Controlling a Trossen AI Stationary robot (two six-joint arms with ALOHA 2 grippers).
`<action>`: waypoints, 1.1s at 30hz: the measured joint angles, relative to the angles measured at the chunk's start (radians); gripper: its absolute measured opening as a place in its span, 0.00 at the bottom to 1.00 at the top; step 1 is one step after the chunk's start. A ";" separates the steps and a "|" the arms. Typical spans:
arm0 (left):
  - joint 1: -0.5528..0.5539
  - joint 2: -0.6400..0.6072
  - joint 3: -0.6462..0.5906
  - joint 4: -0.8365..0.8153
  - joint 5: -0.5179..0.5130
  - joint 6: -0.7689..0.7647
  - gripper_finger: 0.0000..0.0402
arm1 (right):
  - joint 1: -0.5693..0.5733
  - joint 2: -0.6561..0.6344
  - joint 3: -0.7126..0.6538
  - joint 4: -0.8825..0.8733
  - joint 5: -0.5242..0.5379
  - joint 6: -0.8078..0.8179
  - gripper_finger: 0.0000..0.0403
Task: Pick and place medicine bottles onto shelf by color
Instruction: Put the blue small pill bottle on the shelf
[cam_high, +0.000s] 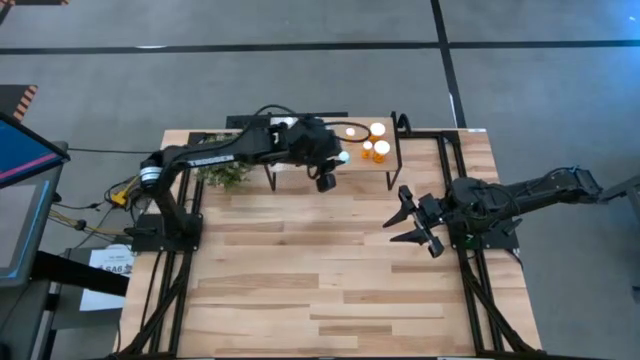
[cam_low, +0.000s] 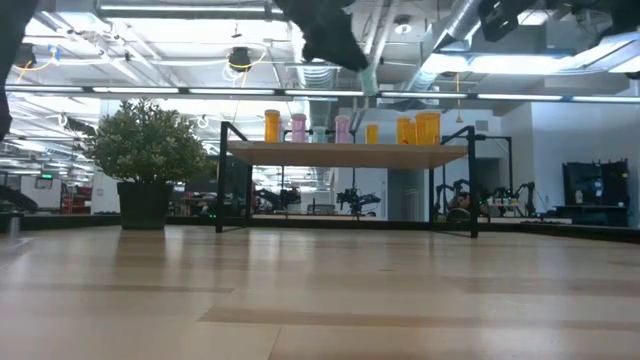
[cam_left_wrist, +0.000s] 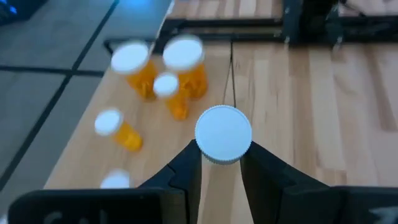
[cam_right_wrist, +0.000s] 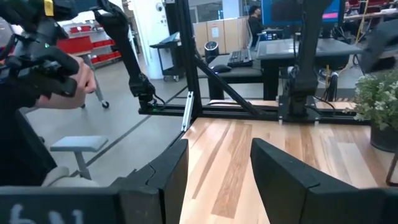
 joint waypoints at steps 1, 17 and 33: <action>0.003 0.016 0.023 0.006 0.007 0.002 0.20 | 0.002 -0.001 0.000 0.000 -0.001 0.001 0.49; 0.038 0.179 0.089 0.011 -0.030 -0.016 0.20 | 0.018 -0.001 0.000 -0.002 -0.005 0.007 0.49; 0.068 0.217 0.091 -0.025 -0.042 -0.052 0.20 | 0.018 -0.002 0.000 0.000 -0.005 0.008 0.49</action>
